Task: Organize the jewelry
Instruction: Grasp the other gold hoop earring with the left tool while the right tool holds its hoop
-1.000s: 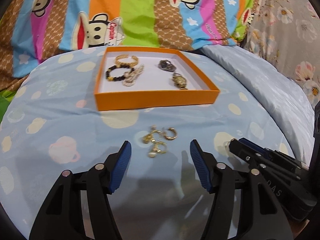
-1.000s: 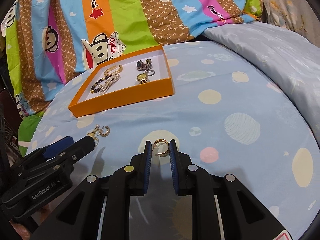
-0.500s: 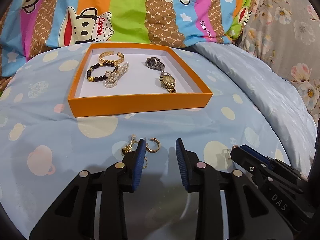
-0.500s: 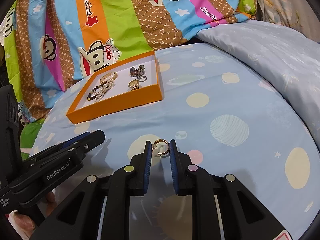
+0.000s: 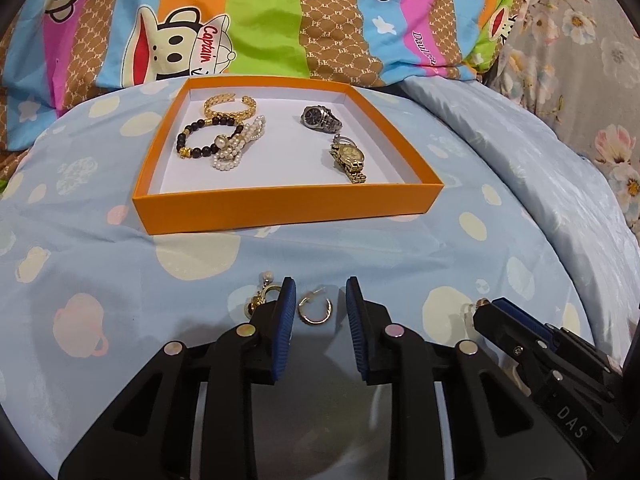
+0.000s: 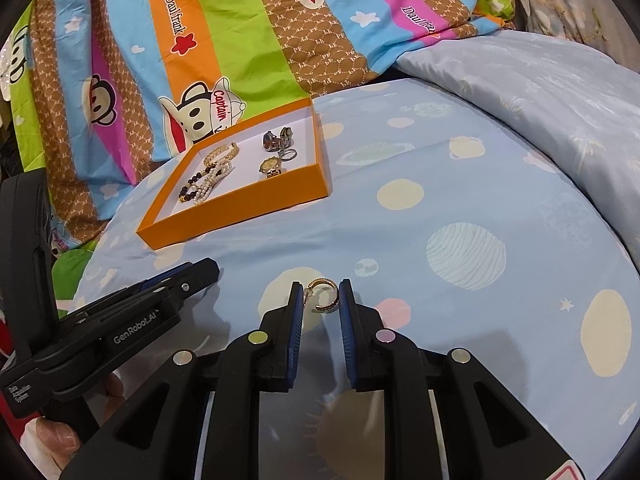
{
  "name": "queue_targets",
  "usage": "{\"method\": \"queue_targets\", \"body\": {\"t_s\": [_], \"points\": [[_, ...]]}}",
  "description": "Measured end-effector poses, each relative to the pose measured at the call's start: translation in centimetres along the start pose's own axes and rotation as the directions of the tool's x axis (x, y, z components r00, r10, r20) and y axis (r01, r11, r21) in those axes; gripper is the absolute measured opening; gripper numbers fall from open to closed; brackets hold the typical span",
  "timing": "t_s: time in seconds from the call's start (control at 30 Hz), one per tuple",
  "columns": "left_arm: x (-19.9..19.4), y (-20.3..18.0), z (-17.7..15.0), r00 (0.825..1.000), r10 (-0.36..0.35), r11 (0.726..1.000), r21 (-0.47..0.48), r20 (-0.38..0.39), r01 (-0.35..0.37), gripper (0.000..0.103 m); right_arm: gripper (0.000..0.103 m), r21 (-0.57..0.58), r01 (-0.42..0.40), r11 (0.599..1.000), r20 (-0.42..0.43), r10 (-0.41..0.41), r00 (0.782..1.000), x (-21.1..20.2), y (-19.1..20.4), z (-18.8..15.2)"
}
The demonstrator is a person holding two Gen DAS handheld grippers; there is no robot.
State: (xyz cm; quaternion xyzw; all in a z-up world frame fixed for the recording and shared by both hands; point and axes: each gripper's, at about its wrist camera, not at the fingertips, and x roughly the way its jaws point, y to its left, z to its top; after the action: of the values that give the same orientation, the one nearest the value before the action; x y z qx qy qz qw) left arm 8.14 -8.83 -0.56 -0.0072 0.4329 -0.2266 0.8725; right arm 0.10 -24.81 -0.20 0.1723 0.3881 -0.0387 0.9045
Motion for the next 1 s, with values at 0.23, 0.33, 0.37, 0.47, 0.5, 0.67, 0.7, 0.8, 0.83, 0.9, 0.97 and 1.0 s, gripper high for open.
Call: {"method": "queue_targets", "body": {"t_s": [0.23,0.33,0.37,0.47,0.5,0.67,0.7,0.8,0.83,0.9,0.97,1.0], "points": [[0.2,0.2,0.3,1.000,-0.017,1.000,-0.007,0.004,0.017,0.024,0.017,0.003,-0.001,1.000,-0.006,0.001,1.000,0.1,0.0,0.0],[0.1,0.3,0.2,1.000,-0.030,0.999,-0.010,0.004,0.030,0.015,0.017,0.002,0.000,1.000,-0.005,0.000,1.000,0.1,0.0,0.0],[0.1,0.3,0.2,0.999,-0.032,0.999,-0.010,0.004,0.032,0.014,0.017,0.002,0.000,1.000,-0.005,0.000,1.000,0.1,0.0,0.0],[-0.2,0.1,0.0,0.999,-0.039,0.999,-0.001,0.006,0.039,0.010,0.017,0.000,0.006,1.000,0.002,-0.006,1.000,0.0,0.1,0.0],[-0.3,0.1,-0.1,0.999,-0.041,0.999,0.002,0.006,0.041,0.009,0.017,-0.001,0.009,1.000,0.006,-0.009,1.000,-0.1,0.1,0.0],[-0.7,0.1,-0.7,0.998,-0.061,0.998,0.003,0.004,0.061,0.009,0.017,-0.008,0.015,1.000,0.012,-0.015,1.000,-0.4,0.3,-0.2],[-0.9,0.2,-0.8,0.998,-0.067,0.998,-0.001,0.004,0.067,0.009,0.017,-0.009,0.016,1.000,0.011,-0.016,1.000,-0.4,0.3,-0.2],[-1.4,0.5,-1.3,0.997,-0.073,0.997,-0.020,0.013,0.073,0.031,0.017,-0.008,0.017,1.000,0.012,-0.017,1.000,-0.4,0.3,-0.2],[-1.6,0.5,-1.4,0.998,-0.061,0.998,-0.022,0.023,0.062,0.036,0.017,-0.008,0.017,1.000,0.013,-0.016,1.000,-0.4,0.3,-0.2],[-1.9,0.2,-1.4,0.998,-0.054,0.998,-0.011,0.035,0.055,0.038,0.017,-0.010,0.016,1.000,0.013,-0.016,1.000,-0.4,0.3,-0.2],[-1.7,-0.1,-1.4,0.998,-0.052,0.999,0.003,0.024,0.051,0.038,0.017,-0.011,0.015,1.000,0.014,-0.014,1.000,-0.5,0.3,-0.2],[-1.6,-0.2,-1.4,0.998,-0.052,0.999,0.011,0.018,0.052,0.037,0.017,-0.010,0.014,1.000,0.015,-0.013,1.000,-0.5,0.4,-0.2]]}}
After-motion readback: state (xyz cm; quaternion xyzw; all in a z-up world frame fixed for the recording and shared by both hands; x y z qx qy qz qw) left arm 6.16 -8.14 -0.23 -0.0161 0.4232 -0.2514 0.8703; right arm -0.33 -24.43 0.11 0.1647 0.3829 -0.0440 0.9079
